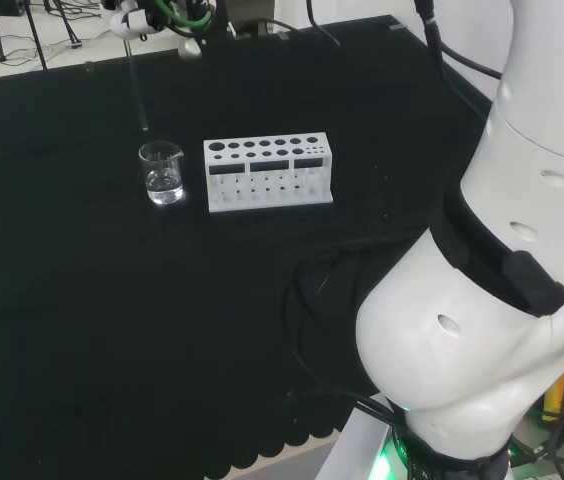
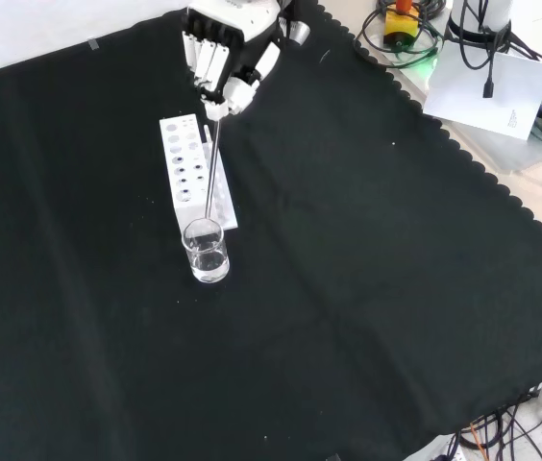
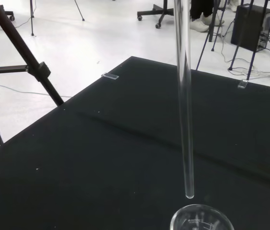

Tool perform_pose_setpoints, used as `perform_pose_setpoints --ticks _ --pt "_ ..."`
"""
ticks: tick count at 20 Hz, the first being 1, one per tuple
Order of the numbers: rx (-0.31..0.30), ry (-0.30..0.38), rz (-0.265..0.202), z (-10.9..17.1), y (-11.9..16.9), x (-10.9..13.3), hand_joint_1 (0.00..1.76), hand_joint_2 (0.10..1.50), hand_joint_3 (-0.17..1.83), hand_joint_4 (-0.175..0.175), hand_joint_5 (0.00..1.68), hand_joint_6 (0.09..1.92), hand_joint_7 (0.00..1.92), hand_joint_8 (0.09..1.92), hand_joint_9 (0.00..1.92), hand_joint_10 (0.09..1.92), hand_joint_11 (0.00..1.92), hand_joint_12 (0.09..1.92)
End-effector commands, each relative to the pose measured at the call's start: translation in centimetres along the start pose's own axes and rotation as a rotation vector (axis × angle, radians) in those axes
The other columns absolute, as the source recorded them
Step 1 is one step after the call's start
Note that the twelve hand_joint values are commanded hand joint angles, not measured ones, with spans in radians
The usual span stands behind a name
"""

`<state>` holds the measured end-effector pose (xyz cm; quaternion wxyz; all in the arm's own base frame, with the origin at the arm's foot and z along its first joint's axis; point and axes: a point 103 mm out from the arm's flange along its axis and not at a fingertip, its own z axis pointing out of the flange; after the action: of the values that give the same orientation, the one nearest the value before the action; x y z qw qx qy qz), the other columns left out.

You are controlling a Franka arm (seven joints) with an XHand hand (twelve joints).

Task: Stir in the beaker to the left of the white test tube rack with the glass rod.

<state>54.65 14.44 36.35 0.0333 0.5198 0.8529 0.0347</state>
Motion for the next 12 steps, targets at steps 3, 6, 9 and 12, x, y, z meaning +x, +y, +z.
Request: perform_pose_setpoints --ticks 3,6,9,12 --pt "0.013 0.029 -0.053 3.0 1.6 -1.1 1.28 1.12 -0.02 -0.175 1.05 0.60 1.00 1.31 1.58 1.03 1.61 0.73" --pt "0.017 0.027 -0.038 3.2 1.8 -1.8 1.28 1.12 -0.02 -0.175 1.04 0.60 1.00 1.31 1.58 1.03 1.61 0.73" --pt "0.020 0.027 -0.027 3.4 1.8 -2.5 1.28 1.12 -0.02 -0.175 1.04 0.60 1.00 1.31 1.59 1.03 1.61 0.74" --pt "0.026 0.028 -0.017 3.7 1.7 -3.3 1.28 1.12 -0.02 -0.175 1.04 0.60 1.00 1.31 1.59 1.03 1.61 0.74"
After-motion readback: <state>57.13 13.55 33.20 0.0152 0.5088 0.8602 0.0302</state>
